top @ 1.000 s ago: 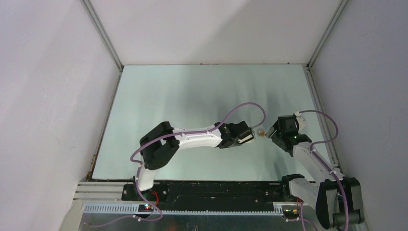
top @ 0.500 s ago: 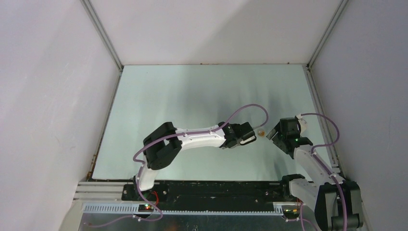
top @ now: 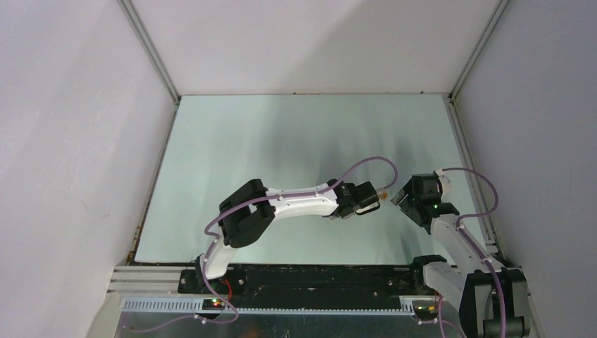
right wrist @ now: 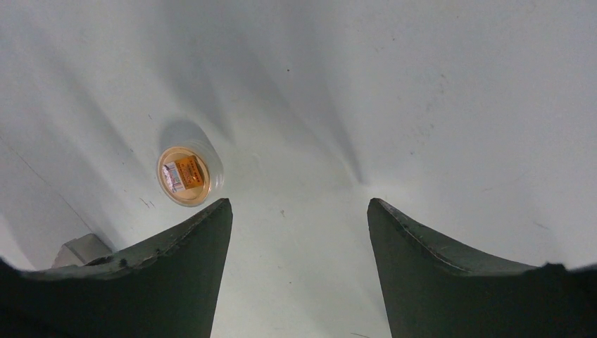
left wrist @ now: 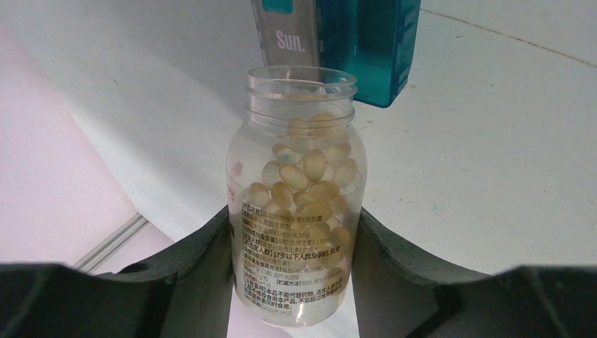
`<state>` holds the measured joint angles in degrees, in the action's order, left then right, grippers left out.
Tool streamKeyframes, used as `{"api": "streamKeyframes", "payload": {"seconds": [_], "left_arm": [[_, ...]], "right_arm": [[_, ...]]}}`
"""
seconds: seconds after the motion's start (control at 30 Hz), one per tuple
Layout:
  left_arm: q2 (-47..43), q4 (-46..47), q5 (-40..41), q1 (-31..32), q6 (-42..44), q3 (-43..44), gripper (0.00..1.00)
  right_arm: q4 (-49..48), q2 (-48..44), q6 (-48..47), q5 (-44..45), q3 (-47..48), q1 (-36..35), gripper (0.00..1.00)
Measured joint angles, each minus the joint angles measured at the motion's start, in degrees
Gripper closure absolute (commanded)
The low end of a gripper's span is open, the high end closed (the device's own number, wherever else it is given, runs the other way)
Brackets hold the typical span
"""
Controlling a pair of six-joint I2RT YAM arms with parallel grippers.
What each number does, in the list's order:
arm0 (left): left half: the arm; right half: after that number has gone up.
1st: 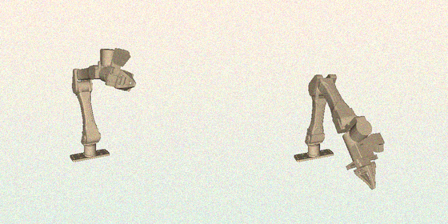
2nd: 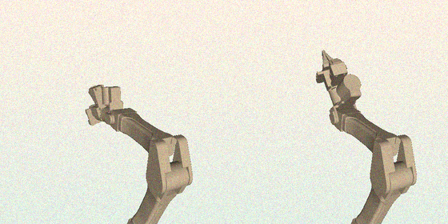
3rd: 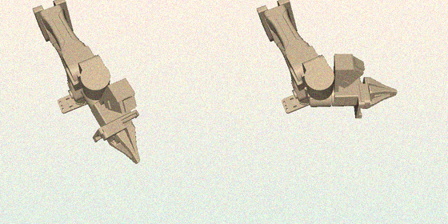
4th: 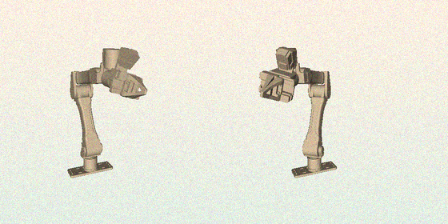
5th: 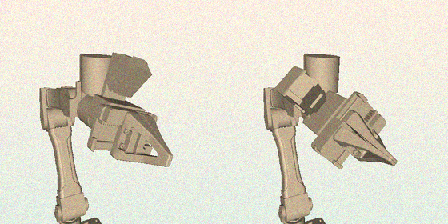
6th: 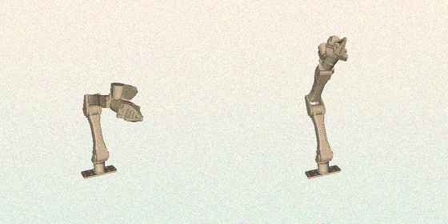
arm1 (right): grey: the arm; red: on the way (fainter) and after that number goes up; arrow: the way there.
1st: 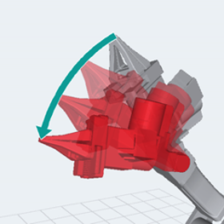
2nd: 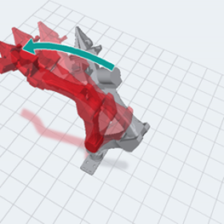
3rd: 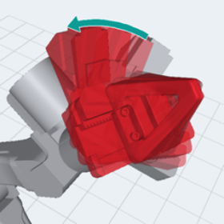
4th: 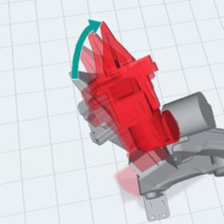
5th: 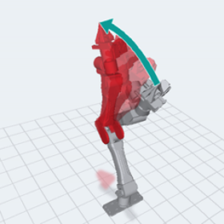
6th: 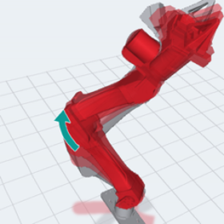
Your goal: Sort the pills into containers
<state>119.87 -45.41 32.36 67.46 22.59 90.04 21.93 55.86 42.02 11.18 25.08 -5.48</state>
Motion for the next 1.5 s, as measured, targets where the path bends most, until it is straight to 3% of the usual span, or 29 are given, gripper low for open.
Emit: {"api": "streamKeyframes", "payload": {"seconds": [1.5], "left_arm": [[7.5,-14.1,4.1,2.0,-1.6,12.8,1.0]], "right_arm": [[-2.6,0.2,0.0,-3.8,-1.4,2.0,0.29]]}}
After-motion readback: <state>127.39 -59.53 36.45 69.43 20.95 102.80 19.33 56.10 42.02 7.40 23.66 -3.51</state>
